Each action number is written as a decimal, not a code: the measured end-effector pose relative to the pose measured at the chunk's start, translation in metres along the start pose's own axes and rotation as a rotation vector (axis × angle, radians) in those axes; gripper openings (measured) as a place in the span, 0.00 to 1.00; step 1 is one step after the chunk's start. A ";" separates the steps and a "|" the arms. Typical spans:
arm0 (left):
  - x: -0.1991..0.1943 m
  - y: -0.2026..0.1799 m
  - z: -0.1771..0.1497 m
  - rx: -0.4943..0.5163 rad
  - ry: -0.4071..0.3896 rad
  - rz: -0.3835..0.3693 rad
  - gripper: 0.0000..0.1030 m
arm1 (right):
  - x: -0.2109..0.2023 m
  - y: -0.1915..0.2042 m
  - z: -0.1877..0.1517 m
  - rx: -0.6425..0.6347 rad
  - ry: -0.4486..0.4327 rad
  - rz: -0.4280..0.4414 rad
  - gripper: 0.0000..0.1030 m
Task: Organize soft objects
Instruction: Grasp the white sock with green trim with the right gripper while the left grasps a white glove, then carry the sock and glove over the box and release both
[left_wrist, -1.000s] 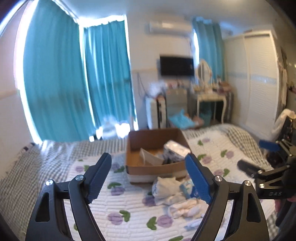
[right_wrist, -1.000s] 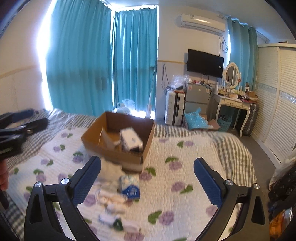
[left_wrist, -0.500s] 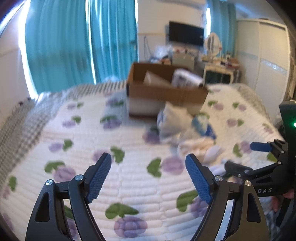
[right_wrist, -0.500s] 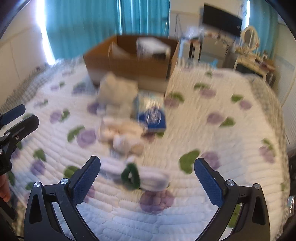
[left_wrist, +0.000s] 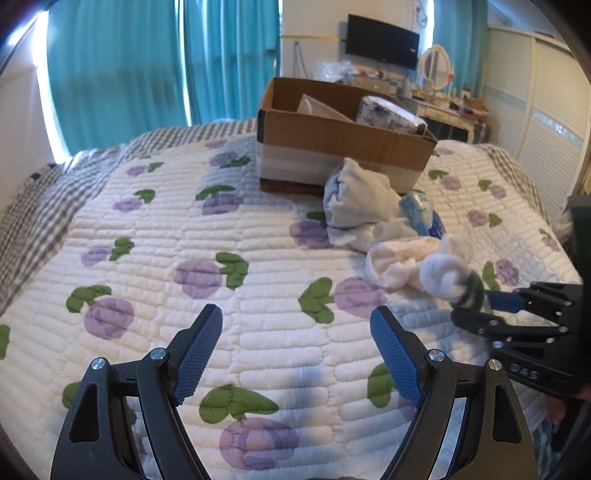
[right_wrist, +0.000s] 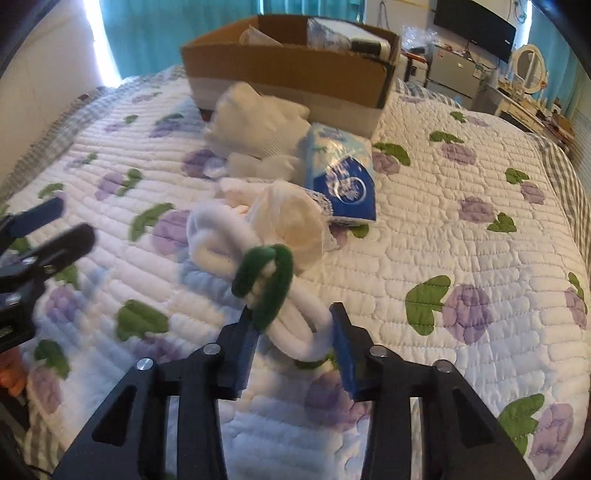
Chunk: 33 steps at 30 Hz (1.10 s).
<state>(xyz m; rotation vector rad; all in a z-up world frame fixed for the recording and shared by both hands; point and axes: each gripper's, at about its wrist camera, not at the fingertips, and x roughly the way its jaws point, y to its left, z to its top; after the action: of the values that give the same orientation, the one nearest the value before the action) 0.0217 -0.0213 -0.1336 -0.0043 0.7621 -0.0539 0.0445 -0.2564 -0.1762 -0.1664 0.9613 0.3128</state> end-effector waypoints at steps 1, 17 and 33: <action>-0.002 -0.001 0.000 0.001 -0.002 0.001 0.82 | -0.008 0.000 -0.001 -0.005 -0.020 0.016 0.36; 0.028 -0.076 0.034 0.026 0.087 -0.095 0.82 | -0.074 -0.064 0.027 0.003 -0.123 -0.153 0.36; 0.079 -0.102 0.036 0.008 0.208 -0.233 0.33 | -0.052 -0.098 0.028 0.067 -0.098 -0.093 0.36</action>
<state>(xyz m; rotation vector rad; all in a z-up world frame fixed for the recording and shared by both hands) 0.0986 -0.1274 -0.1598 -0.0812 0.9667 -0.2827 0.0710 -0.3505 -0.1170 -0.1332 0.8627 0.2016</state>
